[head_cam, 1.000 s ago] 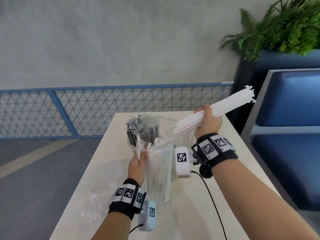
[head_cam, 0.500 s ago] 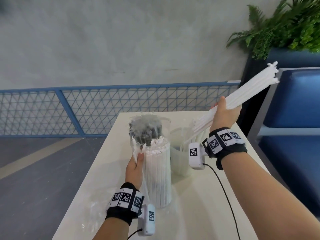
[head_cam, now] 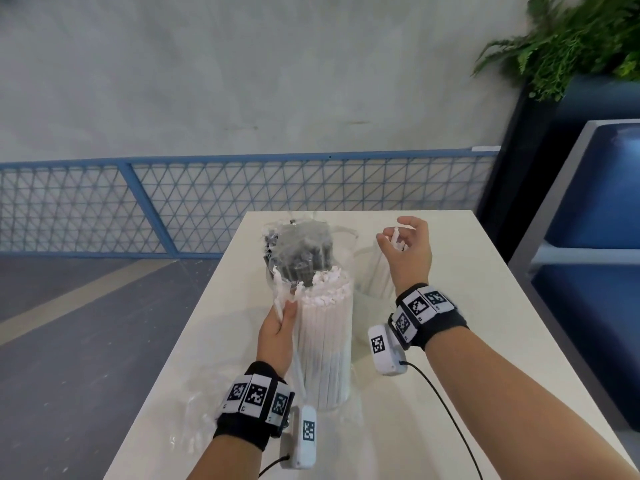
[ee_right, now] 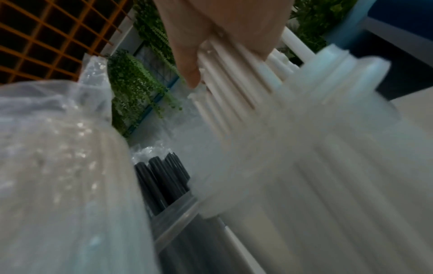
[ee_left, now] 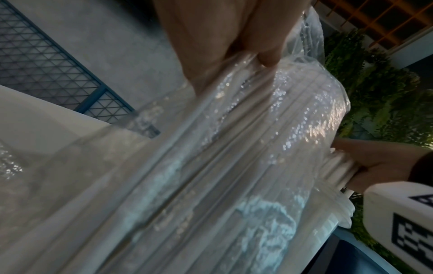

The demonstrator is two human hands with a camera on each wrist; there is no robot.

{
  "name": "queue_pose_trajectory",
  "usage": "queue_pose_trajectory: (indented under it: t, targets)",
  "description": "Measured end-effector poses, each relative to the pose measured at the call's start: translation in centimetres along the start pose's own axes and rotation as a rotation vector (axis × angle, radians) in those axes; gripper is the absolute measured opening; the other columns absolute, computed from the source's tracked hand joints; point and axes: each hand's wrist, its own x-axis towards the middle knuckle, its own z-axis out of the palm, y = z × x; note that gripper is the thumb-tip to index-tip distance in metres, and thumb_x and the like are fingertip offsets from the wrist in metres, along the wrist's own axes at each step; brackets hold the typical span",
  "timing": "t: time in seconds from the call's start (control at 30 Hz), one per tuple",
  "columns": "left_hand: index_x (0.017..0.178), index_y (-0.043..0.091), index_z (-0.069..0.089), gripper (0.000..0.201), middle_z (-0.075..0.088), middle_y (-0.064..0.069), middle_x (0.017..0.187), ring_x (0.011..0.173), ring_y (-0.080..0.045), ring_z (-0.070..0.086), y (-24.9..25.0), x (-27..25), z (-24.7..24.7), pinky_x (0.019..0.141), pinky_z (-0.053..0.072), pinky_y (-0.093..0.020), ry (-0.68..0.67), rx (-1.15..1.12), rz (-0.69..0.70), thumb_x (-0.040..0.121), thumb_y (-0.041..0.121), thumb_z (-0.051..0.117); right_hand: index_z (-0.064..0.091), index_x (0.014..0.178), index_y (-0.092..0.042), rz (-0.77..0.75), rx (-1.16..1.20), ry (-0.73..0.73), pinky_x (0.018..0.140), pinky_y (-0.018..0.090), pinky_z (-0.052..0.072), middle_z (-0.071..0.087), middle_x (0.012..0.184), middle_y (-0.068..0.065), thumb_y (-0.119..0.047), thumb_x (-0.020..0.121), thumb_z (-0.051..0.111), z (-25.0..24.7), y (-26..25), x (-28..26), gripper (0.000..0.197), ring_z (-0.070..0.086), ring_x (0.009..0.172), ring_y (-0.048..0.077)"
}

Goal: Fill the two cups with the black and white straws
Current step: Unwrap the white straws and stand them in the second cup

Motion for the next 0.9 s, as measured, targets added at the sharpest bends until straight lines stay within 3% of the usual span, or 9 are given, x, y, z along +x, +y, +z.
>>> queue_pose_trajectory:
  t: [0.1,0.23,0.33,0.47,0.57,0.6,0.7,0.8,0.9]
  targets:
    - [0.114,0.032,0.047,0.022,0.053,0.028,0.101,0.096,0.018,0.046,-0.2,0.2,0.1,0.071,0.035,0.008,-0.001,0.004,0.002,0.098,0.020,0.037,0.049,0.108,-0.020,-0.062,-0.059,-0.059,0.067,0.002,0.038,0.061,0.082,-0.004,-0.005,0.083,0.061,-0.2,-0.2,-0.3,0.031,0.050,0.067,-0.010]
    - [0.125,0.023,0.047,0.028,0.054,0.024,0.102,0.101,0.005,0.049,-0.2,0.1,0.1,0.072,0.037,0.007,0.001,0.013,0.001,0.098,0.021,0.036,0.053,0.112,-0.015,-0.330,-0.249,0.051,0.089,0.016,0.035,0.049,0.108,-0.007,-0.017,0.085,0.061,-0.5,-1.4,-1.7,0.028,0.044,0.098,0.006]
    - [0.124,0.021,0.048,0.028,0.054,0.023,0.101,0.099,0.005,0.049,-0.1,0.0,0.1,0.071,0.038,0.006,0.001,0.000,-0.002,0.098,0.020,0.037,0.057,0.101,-0.014,-0.476,-0.246,-0.062,0.081,0.014,0.038,0.050,0.101,-0.008,-0.024,0.086,0.059,-0.5,-3.0,-4.4,0.018,0.047,0.089,0.009]
    - [0.105,0.029,0.051,0.018,0.056,0.023,0.096,0.086,0.018,0.053,-0.1,-0.1,-0.1,0.066,0.039,0.006,-0.037,-0.008,0.004,0.098,0.019,0.038,0.047,0.118,-0.020,-0.205,-0.307,-0.417,0.079,0.014,0.041,0.046,0.113,-0.006,-0.040,0.080,0.066,-0.5,-2.3,-7.2,0.046,0.050,0.095,0.008]
    - [0.106,0.031,0.056,0.016,0.064,0.014,0.106,0.101,0.002,0.060,-0.3,0.0,-0.5,0.076,0.046,-0.004,-0.115,0.033,0.000,0.090,0.027,0.056,0.039,0.127,-0.024,-0.028,-0.260,-0.504,0.085,0.025,0.048,0.050,0.121,0.000,-0.037,0.083,0.065,-0.4,-1.4,-8.2,0.053,0.053,0.104,0.013]
    - [0.113,0.030,0.054,0.035,0.063,0.013,0.111,0.107,-0.002,0.059,-0.5,0.1,-0.8,0.081,0.047,-0.009,-0.150,0.059,-0.002,0.081,0.030,0.065,0.039,0.127,-0.028,-0.006,-0.229,-0.506,0.084,0.030,0.052,0.052,0.117,0.000,-0.032,0.085,0.063,-0.3,-1.4,-8.4,0.049,0.055,0.101,0.015]
    - [0.131,0.030,0.035,0.090,0.050,0.026,0.117,0.109,0.014,0.047,-0.6,0.4,-1.1,0.087,0.039,-0.009,-0.213,0.160,-0.015,0.056,0.022,0.085,0.043,0.125,-0.038,-0.025,-0.172,-0.585,0.073,0.039,0.059,0.050,0.103,0.002,-0.011,0.090,0.050,-0.3,-1.9,-8.7,0.045,0.061,0.081,0.023]
    - [0.124,0.033,0.036,0.087,0.051,0.027,0.112,0.103,0.018,0.047,-0.7,0.6,-1.0,0.077,0.040,0.001,-0.152,0.181,0.012,0.058,0.007,0.086,0.056,0.120,-0.032,-0.143,-0.256,-0.698,0.070,0.031,0.059,0.046,0.105,0.000,-0.005,0.092,0.045,-0.5,-2.4,-8.6,0.041,0.059,0.079,0.027]
    - [0.117,0.029,0.046,0.075,0.061,0.015,0.111,0.107,-0.002,0.057,-1.3,0.7,-1.1,0.079,0.047,-0.012,-0.092,0.146,-0.001,0.057,0.007,0.086,0.065,0.089,-0.022,-0.203,-0.323,-0.715,0.073,0.034,0.057,0.043,0.107,-0.013,-0.018,0.092,0.053,-0.8,-2.6,-8.3,0.014,0.062,0.088,0.018]
